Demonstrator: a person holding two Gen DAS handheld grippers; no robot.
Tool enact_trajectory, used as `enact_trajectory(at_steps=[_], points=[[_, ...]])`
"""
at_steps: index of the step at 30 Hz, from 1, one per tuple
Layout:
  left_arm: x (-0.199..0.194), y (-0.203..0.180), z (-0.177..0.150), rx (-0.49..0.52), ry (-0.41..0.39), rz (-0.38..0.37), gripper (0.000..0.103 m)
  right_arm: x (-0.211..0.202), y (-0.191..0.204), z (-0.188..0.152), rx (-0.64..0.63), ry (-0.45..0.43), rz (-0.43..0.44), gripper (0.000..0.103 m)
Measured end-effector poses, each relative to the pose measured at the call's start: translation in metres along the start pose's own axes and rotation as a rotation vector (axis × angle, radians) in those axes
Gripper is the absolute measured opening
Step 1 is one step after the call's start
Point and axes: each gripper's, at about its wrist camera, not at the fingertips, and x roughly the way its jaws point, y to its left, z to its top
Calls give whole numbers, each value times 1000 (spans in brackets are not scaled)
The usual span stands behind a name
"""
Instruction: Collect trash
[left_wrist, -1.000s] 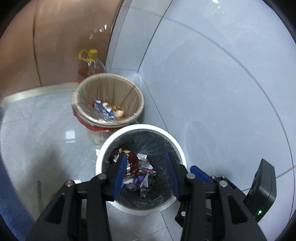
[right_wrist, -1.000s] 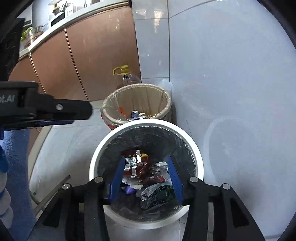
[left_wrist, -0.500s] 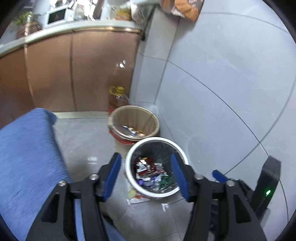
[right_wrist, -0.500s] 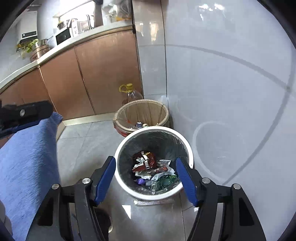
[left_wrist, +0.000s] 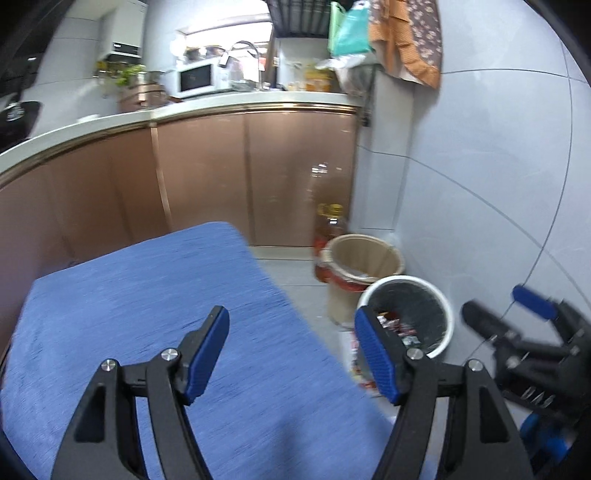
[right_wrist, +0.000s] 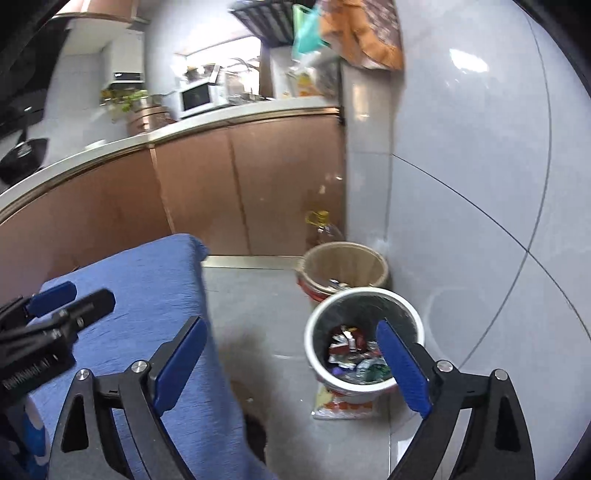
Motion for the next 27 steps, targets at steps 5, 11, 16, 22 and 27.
enact_trajectory(at_steps=[5, 11, 16, 22, 27], points=[[-29, 39, -25, -59, -13, 103, 69, -7, 32, -4, -62, -8, 54, 95], [-58, 77, -40, -100, -53, 225, 75, -12, 64, -10, -120, -21, 104, 98], [-72, 96, -46, -131, -77, 273, 76, -21, 84, -12, -152, -34, 123, 98], [-88, 108, -51, -150, -104, 302, 76, -33, 100, -15, -179, -58, 131, 100], [-103, 112, -56, -157, -121, 312, 76, -42, 101, -13, -191, -82, 136, 102]])
